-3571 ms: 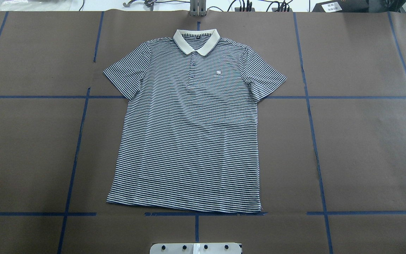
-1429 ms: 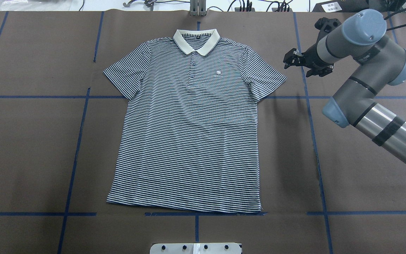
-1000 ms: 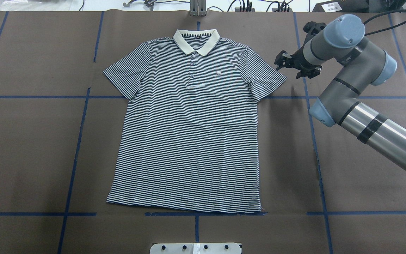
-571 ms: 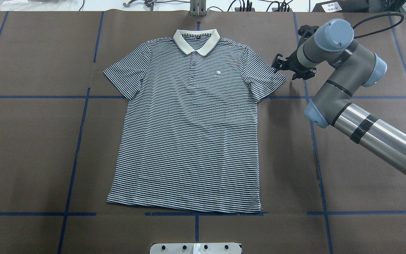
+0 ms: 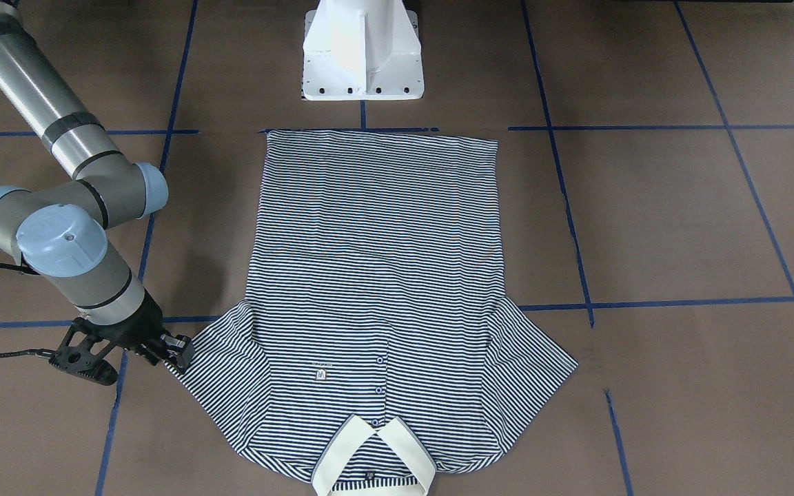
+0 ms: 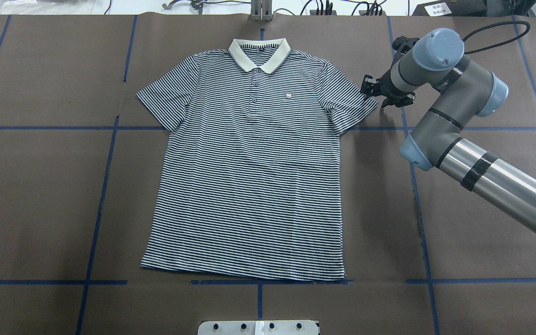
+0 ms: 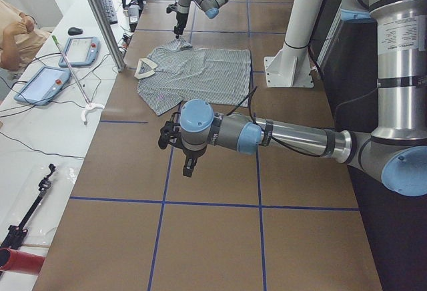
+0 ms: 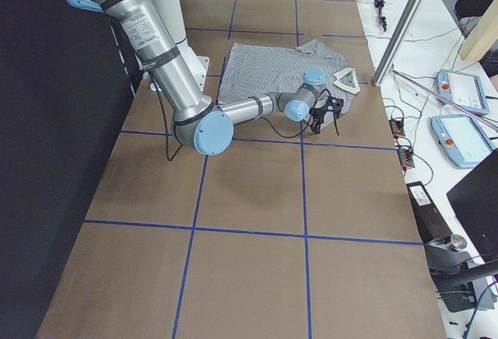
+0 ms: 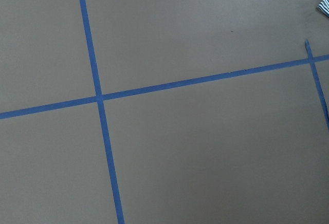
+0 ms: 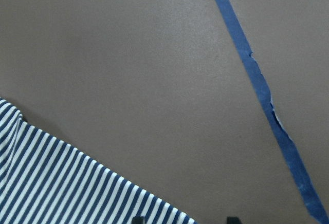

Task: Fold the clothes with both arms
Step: 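Move the right gripper over the shirt shoulder near the collar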

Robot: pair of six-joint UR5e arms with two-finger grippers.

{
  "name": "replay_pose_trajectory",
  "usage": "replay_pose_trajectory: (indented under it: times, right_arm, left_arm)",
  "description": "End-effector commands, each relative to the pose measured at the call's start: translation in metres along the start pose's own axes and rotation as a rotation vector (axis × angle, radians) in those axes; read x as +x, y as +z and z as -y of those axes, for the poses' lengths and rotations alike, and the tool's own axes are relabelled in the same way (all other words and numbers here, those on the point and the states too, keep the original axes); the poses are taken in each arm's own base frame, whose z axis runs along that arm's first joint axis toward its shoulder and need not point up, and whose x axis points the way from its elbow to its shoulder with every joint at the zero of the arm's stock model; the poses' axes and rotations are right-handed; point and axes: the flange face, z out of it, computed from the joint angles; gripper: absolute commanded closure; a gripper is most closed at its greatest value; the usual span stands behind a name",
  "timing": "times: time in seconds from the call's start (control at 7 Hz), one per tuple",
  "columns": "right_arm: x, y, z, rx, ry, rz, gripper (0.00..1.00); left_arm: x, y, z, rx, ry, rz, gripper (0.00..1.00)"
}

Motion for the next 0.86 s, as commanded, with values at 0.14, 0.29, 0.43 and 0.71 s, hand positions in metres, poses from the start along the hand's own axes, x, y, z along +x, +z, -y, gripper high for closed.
replay_pose_trajectory:
  times: [0.14, 0.29, 0.43, 0.71]
  right_arm:
    - [-0.009, -0.010, -0.004, -0.001, -0.012, 0.027, 1.00]
    - [-0.026, -0.017, -0.019, -0.006, -0.033, 0.056, 1.00]
    - [-0.056, -0.024, -0.037, -0.015, -0.060, 0.091, 1.00]
    - [-0.114, -0.033, -0.054, 0.014, -0.015, 0.124, 1.00]
  left_arm:
    - [0.000, 0.000, 0.000, -0.001, -0.001, 0.000, 0.00]
    - [0.000, 0.000, 0.000, 0.000, 0.000, 0.000, 0.00]
    - [0.000, 0.000, 0.000, -0.001, -0.001, 0.000, 0.00]
    - [-0.001, 0.001, -0.001, -0.002, -0.002, 0.000, 0.00]
